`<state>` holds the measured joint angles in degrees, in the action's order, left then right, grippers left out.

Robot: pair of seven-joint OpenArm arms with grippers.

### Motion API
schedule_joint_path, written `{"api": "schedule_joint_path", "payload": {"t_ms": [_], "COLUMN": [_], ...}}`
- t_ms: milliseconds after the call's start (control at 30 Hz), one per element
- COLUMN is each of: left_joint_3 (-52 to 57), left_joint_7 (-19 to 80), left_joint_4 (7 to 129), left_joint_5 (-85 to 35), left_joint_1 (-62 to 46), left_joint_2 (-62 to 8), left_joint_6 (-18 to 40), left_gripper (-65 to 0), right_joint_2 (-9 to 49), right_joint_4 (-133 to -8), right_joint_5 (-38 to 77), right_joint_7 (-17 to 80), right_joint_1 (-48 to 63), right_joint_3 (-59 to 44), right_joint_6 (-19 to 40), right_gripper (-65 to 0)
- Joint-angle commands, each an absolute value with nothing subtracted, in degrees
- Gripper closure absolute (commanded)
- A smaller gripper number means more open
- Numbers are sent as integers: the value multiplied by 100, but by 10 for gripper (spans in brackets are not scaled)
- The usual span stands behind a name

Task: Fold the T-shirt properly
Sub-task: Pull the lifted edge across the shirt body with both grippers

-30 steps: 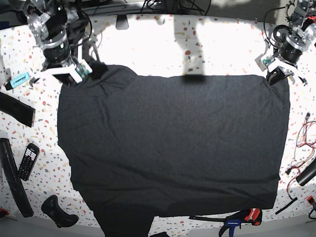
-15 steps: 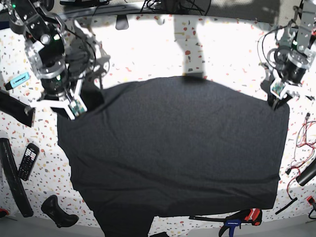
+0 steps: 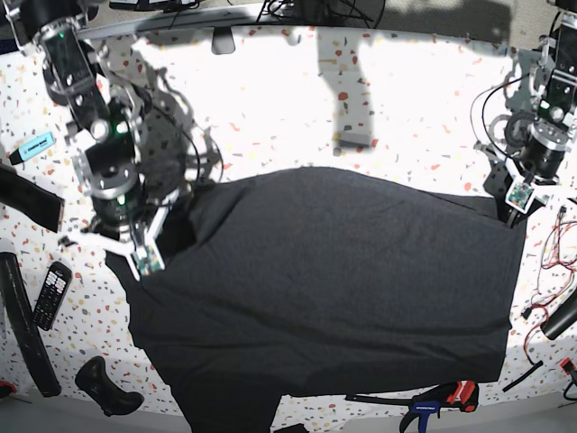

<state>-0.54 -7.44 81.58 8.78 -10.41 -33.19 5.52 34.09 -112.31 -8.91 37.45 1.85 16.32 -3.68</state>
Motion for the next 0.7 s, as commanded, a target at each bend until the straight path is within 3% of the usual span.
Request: {"api": "schedule_joint_path", "payload": {"t_ms": [0,500,667], "left_joint_3": [-10,-10,-10], "left_joint_7": [-875,-534,-513], "left_joint_4": [8232,8171,7937], "left_joint_5": [845,805,82], "left_joint_1": [-930,-283,-45], "left_joint_2": [-3415,-3415,-3415], "left_joint_6": [469,469,471], "left_gripper": [0,0,0], "right_joint_2": [3474,3474,3476], "right_joint_4": [-11249,-10639,-10449], "right_joint_5": [-969,-174,-82], "right_joint_7": [3575,3540,3520], "right_joint_1": [1,-945,-1144], "right_joint_3": [1588,1588,1588], "right_joint_6": [-423,-191,-191], "right_gripper": [0,0,0]}}
